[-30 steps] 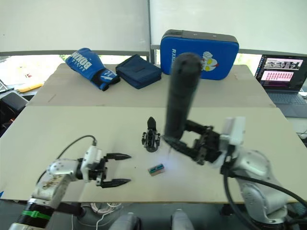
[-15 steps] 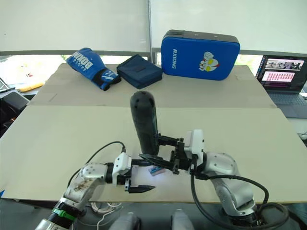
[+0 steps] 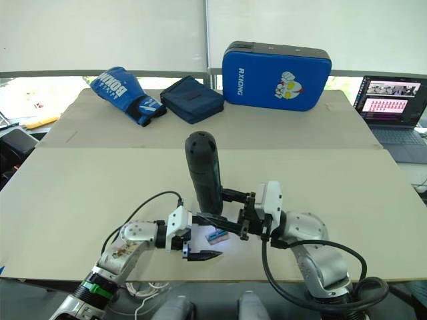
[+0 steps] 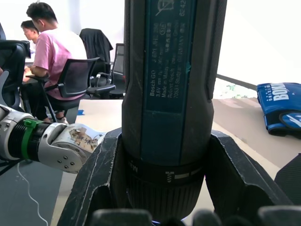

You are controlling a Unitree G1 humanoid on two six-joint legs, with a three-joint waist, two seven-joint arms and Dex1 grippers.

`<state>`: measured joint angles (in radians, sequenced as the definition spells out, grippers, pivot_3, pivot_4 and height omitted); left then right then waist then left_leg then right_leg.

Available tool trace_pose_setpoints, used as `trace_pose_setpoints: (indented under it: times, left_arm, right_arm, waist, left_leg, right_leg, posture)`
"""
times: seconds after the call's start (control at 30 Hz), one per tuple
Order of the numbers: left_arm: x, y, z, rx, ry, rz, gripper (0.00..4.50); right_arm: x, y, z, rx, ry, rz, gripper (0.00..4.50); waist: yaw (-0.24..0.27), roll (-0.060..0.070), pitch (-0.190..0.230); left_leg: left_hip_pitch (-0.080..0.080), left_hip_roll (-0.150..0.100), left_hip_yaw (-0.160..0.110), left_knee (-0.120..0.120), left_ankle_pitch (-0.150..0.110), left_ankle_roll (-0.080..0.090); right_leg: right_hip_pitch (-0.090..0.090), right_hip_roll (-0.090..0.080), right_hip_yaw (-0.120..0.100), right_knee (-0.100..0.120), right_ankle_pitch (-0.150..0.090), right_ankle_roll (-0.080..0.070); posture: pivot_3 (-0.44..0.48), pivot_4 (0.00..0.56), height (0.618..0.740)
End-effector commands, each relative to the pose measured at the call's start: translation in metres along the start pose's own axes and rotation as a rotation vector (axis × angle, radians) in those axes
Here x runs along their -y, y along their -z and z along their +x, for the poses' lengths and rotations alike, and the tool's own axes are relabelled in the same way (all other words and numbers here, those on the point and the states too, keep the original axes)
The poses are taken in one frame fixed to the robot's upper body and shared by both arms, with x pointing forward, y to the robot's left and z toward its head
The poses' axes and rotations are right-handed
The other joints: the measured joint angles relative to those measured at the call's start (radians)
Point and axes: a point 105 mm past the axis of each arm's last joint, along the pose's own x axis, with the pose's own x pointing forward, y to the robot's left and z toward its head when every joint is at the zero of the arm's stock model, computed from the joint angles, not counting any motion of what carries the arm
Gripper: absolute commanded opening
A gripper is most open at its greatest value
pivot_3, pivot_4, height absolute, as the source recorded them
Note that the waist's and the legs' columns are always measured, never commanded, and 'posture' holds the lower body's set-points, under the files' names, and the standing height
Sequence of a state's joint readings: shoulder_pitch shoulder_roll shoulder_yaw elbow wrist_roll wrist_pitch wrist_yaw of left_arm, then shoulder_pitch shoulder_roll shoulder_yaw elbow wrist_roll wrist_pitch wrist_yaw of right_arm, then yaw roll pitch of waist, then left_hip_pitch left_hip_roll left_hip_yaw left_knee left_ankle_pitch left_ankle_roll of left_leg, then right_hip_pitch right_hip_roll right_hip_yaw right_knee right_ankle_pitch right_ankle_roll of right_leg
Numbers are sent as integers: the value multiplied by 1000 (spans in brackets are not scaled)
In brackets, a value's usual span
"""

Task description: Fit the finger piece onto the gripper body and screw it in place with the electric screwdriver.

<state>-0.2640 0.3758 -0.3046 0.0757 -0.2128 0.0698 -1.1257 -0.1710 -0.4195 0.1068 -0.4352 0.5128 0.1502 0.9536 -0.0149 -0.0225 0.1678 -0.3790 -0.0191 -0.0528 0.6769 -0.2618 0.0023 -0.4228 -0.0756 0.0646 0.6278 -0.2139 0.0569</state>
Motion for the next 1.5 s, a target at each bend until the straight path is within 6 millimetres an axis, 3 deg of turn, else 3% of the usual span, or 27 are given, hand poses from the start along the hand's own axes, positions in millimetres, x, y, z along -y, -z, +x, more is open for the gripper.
trace_pose_setpoints:
  times: [0.03, 1.5]
  left_arm:
    - [5, 3, -1, -9, 4, -8, 4450]
    - [13, 25, -1, -20, -9, -43, 4450]
  right_arm:
    - [-2, -12, 2, 56, -7, -57, 1922]
    - [-1, -7, 4, 52, -13, -26, 1922]
  waist:
    - [0, 0, 0]
    - [0, 1, -1]
  left_leg:
    - [0, 0, 0, 0, 0, 0]
    - [3, 0, 0, 0, 0, 0]
  right_leg:
    - [0, 0, 0, 0, 0, 0]
    - [2, 0, 0, 0, 0, 0]
  posture:
    - [0, 150, 740]
    - [0, 150, 740]
